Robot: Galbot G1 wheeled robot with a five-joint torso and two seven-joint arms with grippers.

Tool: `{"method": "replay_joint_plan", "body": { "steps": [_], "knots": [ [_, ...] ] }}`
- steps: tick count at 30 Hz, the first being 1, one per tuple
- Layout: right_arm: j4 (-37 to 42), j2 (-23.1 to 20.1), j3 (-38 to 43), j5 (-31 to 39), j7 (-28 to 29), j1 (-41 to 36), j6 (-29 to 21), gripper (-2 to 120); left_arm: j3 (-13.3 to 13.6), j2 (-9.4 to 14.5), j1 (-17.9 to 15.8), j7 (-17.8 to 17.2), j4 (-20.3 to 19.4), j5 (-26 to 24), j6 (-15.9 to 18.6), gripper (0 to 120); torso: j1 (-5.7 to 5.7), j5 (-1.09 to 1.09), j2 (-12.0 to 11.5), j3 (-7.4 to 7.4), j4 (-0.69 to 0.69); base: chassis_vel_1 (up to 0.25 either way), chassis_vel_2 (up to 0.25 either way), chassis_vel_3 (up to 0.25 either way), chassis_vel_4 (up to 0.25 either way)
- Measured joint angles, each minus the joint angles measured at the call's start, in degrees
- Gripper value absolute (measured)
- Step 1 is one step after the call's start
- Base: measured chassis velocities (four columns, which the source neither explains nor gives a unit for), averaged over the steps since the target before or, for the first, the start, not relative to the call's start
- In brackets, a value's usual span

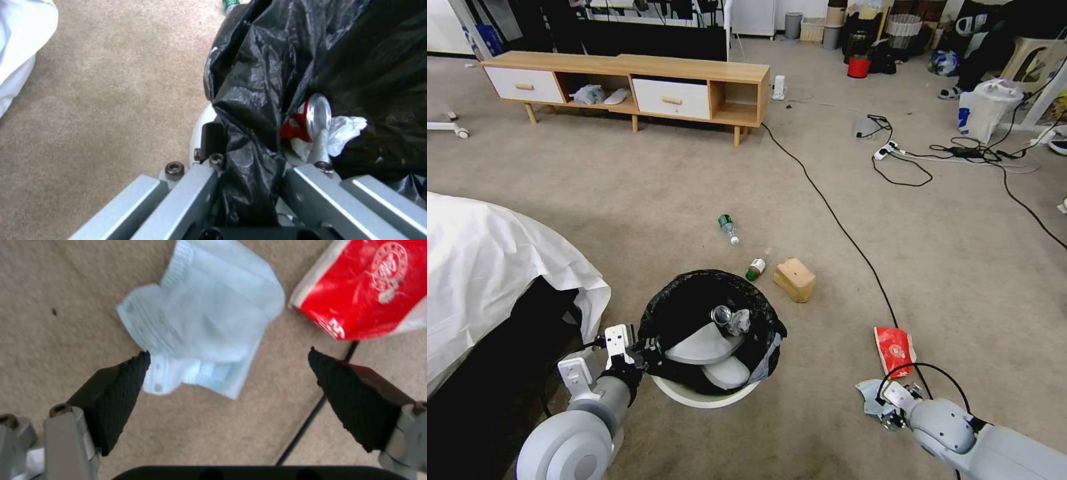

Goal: Pick up the trash bin and place the garbage on the floor into it.

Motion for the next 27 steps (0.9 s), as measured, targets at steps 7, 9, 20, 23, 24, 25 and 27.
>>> {"method": "replay_joint_plan", "body": {
  "steps": [7, 9, 20, 23, 24, 25, 27],
  "knots": [
    [-2.5, 2.4, -1.9, 0.2, -0.2, 2.6, 0.1, 92, -0.1, -0.3, 0.0, 0.0, 0.4, 0.0, -0.1, 1, 0.0, 0.01, 0.0, 0.0, 0.01, 0.0, 0.0, 0.0, 0.0],
    [-3.3, 2.9, -2.1, 0.1, -0.3, 2.9, 0.2, 92, -0.1, -0.4, 0.0, 0.0, 0.4, 0.0, -0.1, 1, 0.0, 0.0, 0.0, 0.0, 0.01, 0.0, 0.0, 0.0, 0.0],
    [-6.9, 4.5, -1.9, -2.2, -1.8, 2.7, 2.0, 92, -0.2, -0.5, -0.2, 0.0, 0.9, 0.1, -0.2, 1, -0.01, -0.05, 0.0, -0.02, -0.01, 0.0, 0.0, 0.0, 0.0],
    [-7.3, 4.8, -1.7, -2.4, -2.0, 2.7, 2.3, 92, -0.2, -0.5, -0.3, -0.1, 1.0, 0.1, -0.2, 1, -0.01, -0.08, 0.0, -0.02, -0.02, 0.0, 0.0, 0.0, 0.0],
    [-7.5, 4.8, -1.6, -2.5, -2.1, 2.6, 2.4, 92, -0.2, -0.5, -0.3, -0.1, 1.0, 0.1, -0.2, 1, -0.01, -0.08, 0.0, -0.02, -0.02, 0.0, 0.0, 0.0, 0.0],
    [-7.5, 4.8, -1.6, -2.5, -2.1, 2.6, 2.4, 92, -0.2, -0.5, -0.3, -0.1, 1.0, 0.1, -0.2, 1, -0.01, -0.08, 0.0, -0.02, -0.02, 0.0, 0.0, 0.0, 0.0],
    [-7.6, 4.7, -1.4, -2.7, -2.3, 2.5, 2.6, 92, -0.2, -0.5, -0.2, -0.1, 1.0, 0.1, -0.2, 1, -0.01, -0.02, 0.0, -0.02, 0.0, 0.0, 0.0, 0.0, 0.0]
  ]
}}
